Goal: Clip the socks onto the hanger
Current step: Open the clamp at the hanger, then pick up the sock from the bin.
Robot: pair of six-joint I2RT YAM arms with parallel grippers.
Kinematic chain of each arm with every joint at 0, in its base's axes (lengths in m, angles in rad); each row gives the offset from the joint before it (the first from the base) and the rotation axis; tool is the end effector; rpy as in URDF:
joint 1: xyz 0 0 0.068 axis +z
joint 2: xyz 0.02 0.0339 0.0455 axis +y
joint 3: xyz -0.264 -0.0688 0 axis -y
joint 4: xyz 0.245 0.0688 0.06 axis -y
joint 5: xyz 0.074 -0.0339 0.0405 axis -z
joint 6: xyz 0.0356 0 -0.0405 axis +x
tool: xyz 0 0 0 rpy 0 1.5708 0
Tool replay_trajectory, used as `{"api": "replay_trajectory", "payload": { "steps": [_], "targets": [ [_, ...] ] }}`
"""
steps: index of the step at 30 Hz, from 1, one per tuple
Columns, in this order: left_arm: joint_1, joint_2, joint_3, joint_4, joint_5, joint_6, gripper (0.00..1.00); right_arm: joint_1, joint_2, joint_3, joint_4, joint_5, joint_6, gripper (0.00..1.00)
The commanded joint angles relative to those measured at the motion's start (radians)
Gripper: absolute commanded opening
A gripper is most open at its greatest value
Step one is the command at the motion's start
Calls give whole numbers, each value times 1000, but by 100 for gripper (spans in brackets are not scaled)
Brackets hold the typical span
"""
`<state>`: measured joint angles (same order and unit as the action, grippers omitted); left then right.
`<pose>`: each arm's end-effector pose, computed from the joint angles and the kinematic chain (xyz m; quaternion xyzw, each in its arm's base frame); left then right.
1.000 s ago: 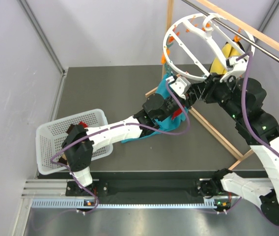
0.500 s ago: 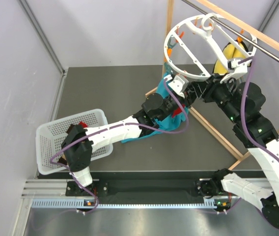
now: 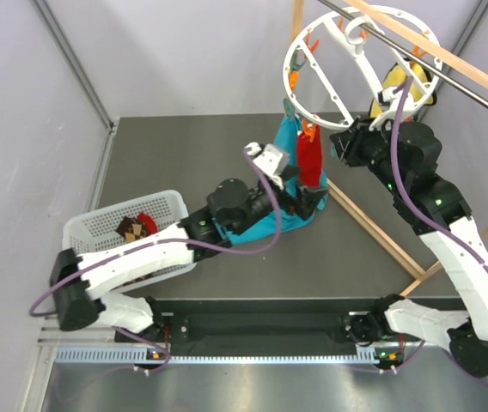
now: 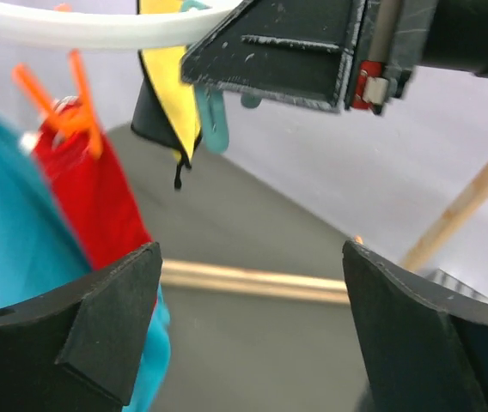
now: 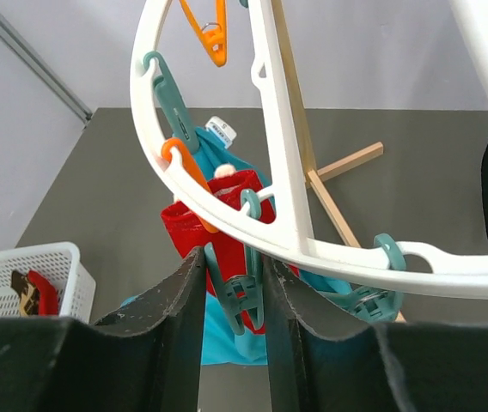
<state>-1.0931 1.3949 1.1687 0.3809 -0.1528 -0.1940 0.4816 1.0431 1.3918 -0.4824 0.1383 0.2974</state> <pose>0.1583 -0.2940 0.3938 0.2296 0.6092 -0.4148 0.6357 0.1840 0.0907 0.4671 -0.0238 0.7520 0.2013 0.6273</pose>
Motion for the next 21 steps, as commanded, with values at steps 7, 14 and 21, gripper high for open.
{"api": "replay_trajectory", "payload": {
  "steps": [7, 14, 21],
  "targets": [
    [-1, -506, -222, -614, -367, -209, 86, -5, 113, 105, -56, -51, -21, 0],
    [45, -718, -339, -953, -666, -395, 90, -3, 63, 56, -58, -9, -41, 0],
    [237, -657, -270, -1162, -627, -454, 94, -1, 38, -14, -50, 15, -53, 0]
  ]
}}
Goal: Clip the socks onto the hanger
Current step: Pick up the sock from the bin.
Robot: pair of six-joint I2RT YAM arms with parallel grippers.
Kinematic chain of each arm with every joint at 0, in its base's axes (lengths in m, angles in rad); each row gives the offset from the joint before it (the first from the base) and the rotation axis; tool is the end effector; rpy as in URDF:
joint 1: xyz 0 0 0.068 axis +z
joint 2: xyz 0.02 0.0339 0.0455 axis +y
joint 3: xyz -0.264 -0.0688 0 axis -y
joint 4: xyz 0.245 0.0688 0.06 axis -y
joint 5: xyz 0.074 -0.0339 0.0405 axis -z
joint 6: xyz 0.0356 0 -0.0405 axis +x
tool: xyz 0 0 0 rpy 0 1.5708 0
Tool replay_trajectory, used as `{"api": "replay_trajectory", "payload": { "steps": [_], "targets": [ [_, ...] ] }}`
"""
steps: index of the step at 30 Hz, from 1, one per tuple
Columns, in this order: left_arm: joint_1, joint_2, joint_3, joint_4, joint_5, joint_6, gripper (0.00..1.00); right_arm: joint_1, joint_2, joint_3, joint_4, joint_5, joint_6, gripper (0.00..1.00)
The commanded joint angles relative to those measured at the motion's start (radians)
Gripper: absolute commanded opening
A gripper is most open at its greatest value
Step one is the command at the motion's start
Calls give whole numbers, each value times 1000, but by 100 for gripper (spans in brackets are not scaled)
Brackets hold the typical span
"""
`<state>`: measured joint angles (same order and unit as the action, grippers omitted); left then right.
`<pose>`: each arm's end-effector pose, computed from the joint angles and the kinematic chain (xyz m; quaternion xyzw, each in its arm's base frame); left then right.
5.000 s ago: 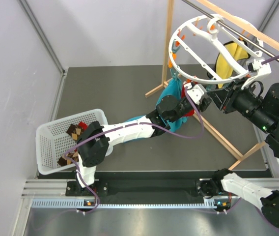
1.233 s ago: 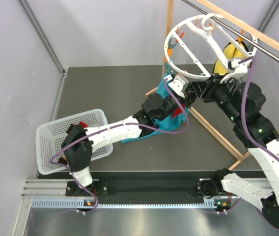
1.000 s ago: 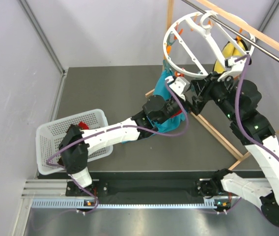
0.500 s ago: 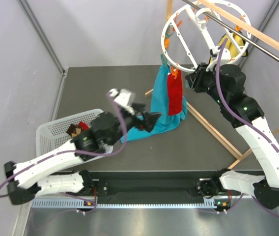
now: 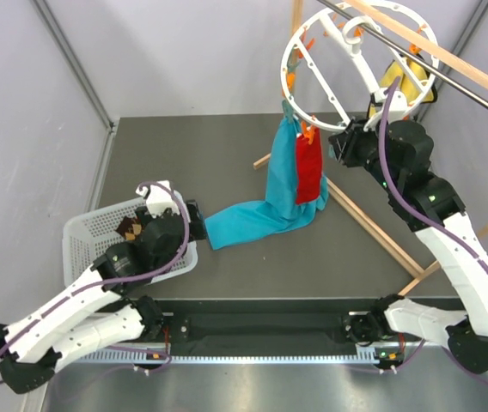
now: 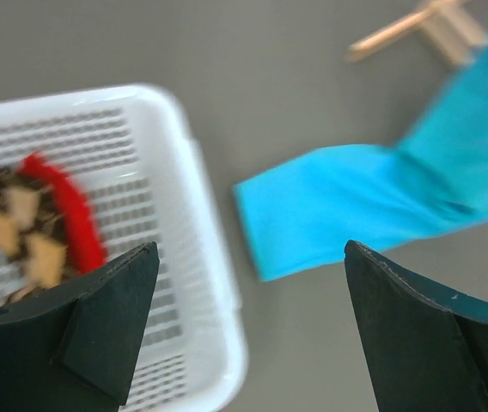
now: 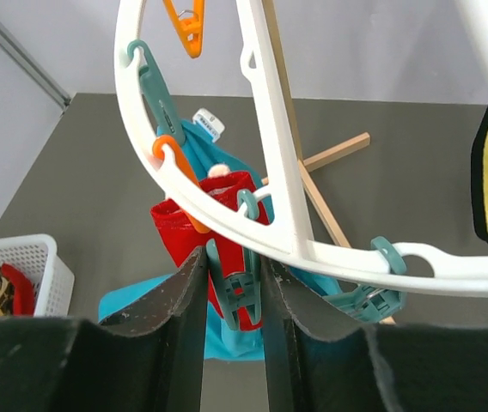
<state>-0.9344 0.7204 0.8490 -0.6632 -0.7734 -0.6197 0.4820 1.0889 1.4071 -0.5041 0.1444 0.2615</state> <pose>0.1047 -0.0998 0.3279 -0.0584 0.8239 -0.0880 0.5568 0.1964 0.0969 0.4609 -0.0387 0.7681 0.1796 0.6134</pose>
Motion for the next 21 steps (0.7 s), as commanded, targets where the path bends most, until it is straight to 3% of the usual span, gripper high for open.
{"api": "replay_trajectory", "payload": {
  "steps": [1, 7, 11, 16, 21],
  "targets": [
    [136, 43, 83, -118, 44, -19, 93, -3, -12, -36, -28, 9, -19, 0],
    [339, 195, 173, -188, 157, -21, 96, -3, 12, 1, -37, -46, -10, 0],
    [514, 211, 125, -188, 235, -14, 97, -3, 3, 3, -39, -52, -10, 0],
    [678, 202, -2, -57, 310, 0, 88, -2, -9, 1, -44, -68, -10, 0],
    [752, 249, -87, 83, 339, -3, 83, -3, -18, 1, -47, -88, -10, 0]
  ]
}}
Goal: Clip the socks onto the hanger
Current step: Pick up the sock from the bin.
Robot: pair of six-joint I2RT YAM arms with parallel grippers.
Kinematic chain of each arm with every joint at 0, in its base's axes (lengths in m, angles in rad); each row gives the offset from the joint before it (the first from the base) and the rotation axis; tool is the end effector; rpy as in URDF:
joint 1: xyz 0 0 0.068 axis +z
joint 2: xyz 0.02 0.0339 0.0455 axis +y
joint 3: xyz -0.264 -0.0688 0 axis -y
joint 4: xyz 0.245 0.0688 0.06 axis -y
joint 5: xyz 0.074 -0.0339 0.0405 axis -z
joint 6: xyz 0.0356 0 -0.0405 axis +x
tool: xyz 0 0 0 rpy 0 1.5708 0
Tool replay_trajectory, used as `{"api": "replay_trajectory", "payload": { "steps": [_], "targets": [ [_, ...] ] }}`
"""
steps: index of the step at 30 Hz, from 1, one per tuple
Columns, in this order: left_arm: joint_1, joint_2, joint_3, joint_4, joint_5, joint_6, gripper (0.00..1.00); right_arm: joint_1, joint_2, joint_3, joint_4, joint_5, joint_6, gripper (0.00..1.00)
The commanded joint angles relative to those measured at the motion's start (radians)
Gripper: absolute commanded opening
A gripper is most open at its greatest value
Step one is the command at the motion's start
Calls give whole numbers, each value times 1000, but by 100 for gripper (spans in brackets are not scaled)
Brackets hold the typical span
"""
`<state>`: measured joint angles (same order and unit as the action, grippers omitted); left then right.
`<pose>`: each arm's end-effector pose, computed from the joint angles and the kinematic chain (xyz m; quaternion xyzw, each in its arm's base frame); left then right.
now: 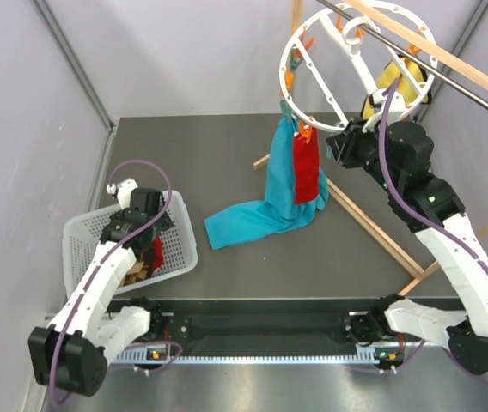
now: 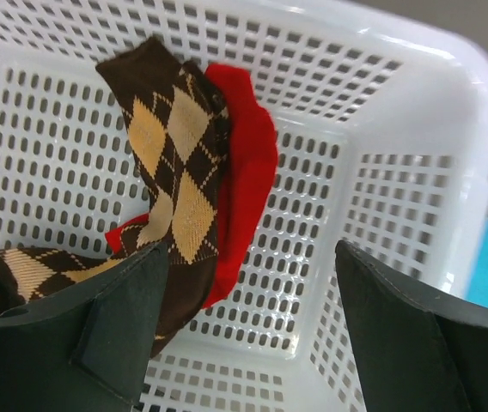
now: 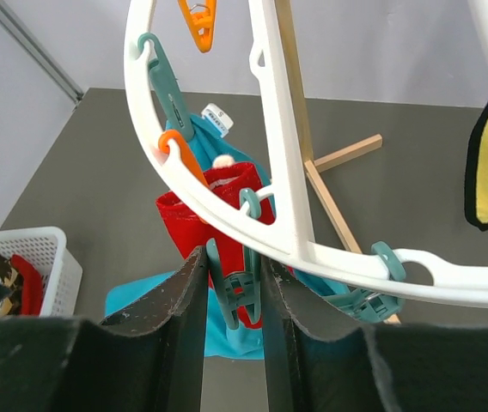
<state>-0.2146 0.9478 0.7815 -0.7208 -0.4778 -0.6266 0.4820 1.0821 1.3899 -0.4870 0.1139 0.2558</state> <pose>0.1835 -0.0232 0.2646 -0.2649 0.8798 0.0705 0.3883 0.1959 0.0979 0.4585 -0.0502 0.7655 0.1900 0.6127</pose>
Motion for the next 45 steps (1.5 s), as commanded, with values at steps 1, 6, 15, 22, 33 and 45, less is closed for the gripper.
{"api": "replay_trajectory", "payload": {
  "steps": [1, 6, 15, 22, 33, 45],
  "targets": [
    [43, 61, -24, 165, 30, 4, 83, -3, -14, 20, -65, -57, -3, 0],
    [101, 175, -11, 241, 10, 8, 83, -3, -30, 11, -67, -56, -7, 0],
    [141, 348, -10, 406, -5, 64, 59, -3, -48, -12, -64, -68, 0, 0],
    [142, 373, 1, 384, 19, 108, 0, -3, -44, -5, -67, -79, 3, 0],
    [142, -30, 191, 235, 177, 130, 0, -3, -42, -9, -67, -65, -7, 0],
    [142, -190, 87, 29, -94, -44, 4, -5, -47, -11, -70, -72, -3, 0]
  ]
}}
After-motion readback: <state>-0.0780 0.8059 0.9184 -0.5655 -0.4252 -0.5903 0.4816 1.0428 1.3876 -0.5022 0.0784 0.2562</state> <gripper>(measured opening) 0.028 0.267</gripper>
